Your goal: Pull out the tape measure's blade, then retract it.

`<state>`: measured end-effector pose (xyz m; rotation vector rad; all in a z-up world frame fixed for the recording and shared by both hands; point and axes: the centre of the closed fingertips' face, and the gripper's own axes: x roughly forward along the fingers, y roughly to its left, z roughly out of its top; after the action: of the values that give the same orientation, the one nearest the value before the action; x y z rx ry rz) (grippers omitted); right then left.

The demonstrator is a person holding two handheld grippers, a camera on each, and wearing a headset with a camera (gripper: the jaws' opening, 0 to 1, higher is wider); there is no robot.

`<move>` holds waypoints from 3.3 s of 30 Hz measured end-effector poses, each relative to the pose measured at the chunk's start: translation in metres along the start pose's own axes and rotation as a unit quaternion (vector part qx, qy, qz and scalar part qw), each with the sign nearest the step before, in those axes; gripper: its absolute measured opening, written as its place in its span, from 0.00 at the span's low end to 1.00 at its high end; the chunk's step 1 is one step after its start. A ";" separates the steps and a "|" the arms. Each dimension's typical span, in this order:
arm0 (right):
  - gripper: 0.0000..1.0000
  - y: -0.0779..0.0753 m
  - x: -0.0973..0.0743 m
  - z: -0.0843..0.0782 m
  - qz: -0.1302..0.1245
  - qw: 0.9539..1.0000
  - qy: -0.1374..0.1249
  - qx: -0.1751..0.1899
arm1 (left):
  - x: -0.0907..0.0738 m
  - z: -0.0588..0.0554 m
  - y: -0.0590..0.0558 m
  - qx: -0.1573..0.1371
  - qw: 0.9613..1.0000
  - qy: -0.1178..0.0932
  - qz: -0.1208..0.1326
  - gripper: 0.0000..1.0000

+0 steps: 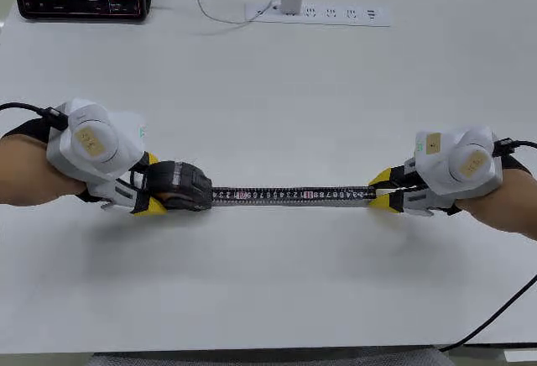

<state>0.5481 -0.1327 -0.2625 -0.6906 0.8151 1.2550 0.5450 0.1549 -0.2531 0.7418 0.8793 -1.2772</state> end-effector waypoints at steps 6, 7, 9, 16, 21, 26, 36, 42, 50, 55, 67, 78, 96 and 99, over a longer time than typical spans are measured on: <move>0.07 -0.001 0.002 -0.001 0.004 1.000 0.009 -0.003 | 0.000 0.000 0.000 0.000 1.000 0.001 0.005 0.28; 0.08 -0.002 0.002 0.000 0.005 1.000 0.011 -0.002 | 0.000 0.001 0.000 -0.003 1.000 -0.001 0.007 0.28; 0.08 0.000 0.003 0.000 0.012 1.000 0.018 -0.004 | 0.001 0.001 0.001 -0.007 1.000 -0.009 0.011 0.28; 0.09 0.000 0.003 -0.001 0.016 0.999 0.029 -0.013 | 0.001 0.002 0.001 -0.010 1.000 -0.014 0.019 0.29; 0.10 0.001 0.003 -0.002 0.019 0.999 0.037 -0.015 | 0.001 0.003 0.002 -0.018 0.999 -0.027 0.026 0.29; 0.11 0.000 0.004 -0.002 0.022 0.999 0.044 -0.013 | 0.001 0.003 0.002 -0.023 0.999 -0.027 0.030 0.29; 0.11 0.000 0.003 -0.002 0.029 0.998 0.052 -0.015 | 0.000 0.003 0.003 -0.017 0.999 -0.024 0.038 0.29; 0.11 0.000 0.003 -0.002 0.030 0.998 0.055 -0.015 | 0.001 0.003 0.003 -0.012 0.999 -0.023 0.039 0.29; 0.14 -0.001 0.002 -0.001 0.025 0.998 0.054 0.000 | 0.000 0.003 0.003 -0.011 0.999 -0.019 0.041 0.30; 0.25 -0.002 0.002 0.001 0.020 0.998 0.051 0.017 | 0.000 0.002 0.003 -0.030 0.998 -0.026 0.040 0.40; 0.32 -0.001 0.000 0.002 0.013 0.998 0.048 0.028 | -0.003 0.006 0.004 -0.036 0.998 -0.034 0.041 0.45; 0.41 0.003 -0.007 0.011 -0.019 0.997 0.006 0.074 | -0.018 0.006 0.005 -0.067 0.993 -0.056 0.083 0.51; 0.66 0.003 -0.014 0.027 -0.074 0.989 -0.044 0.124 | -0.034 0.012 -0.004 -0.138 0.976 -0.106 0.128 0.69; 0.71 0.004 -0.017 0.030 -0.082 0.986 -0.054 0.132 | -0.035 0.011 -0.006 -0.146 0.974 -0.109 0.132 0.72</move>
<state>0.5473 -0.1161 -0.2322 -0.4626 0.8010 1.0051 0.5383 0.1608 -0.2171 0.4575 0.7410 -0.9470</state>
